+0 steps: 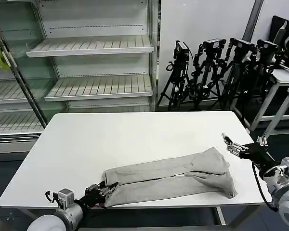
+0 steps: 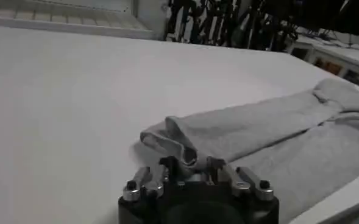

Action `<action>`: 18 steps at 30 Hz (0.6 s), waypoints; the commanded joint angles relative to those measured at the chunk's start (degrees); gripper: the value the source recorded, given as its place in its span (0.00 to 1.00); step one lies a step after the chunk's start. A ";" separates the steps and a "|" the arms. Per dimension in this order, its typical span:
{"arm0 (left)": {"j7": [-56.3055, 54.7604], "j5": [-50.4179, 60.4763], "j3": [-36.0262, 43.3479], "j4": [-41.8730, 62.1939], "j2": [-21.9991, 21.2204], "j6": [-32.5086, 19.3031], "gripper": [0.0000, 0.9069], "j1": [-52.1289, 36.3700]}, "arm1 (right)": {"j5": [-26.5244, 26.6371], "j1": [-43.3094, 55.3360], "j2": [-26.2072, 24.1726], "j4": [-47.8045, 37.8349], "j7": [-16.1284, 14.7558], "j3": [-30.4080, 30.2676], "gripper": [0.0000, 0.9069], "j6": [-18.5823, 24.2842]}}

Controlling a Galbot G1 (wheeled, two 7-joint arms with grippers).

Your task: Fold and organize the clothes.

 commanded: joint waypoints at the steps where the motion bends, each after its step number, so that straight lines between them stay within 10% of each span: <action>1: 0.24 1.28 0.12 -0.26 -1.25 0.24 0.06 0.86 | -0.11 -0.54 0.23 0.49 -0.03 0.32 1.00 0.01; 18: 0.58 1.46 -14.34 4.53 7.38 0.20 0.06 2.15 | 0.96 0.76 0.10 1.66 -0.27 1.34 1.00 0.46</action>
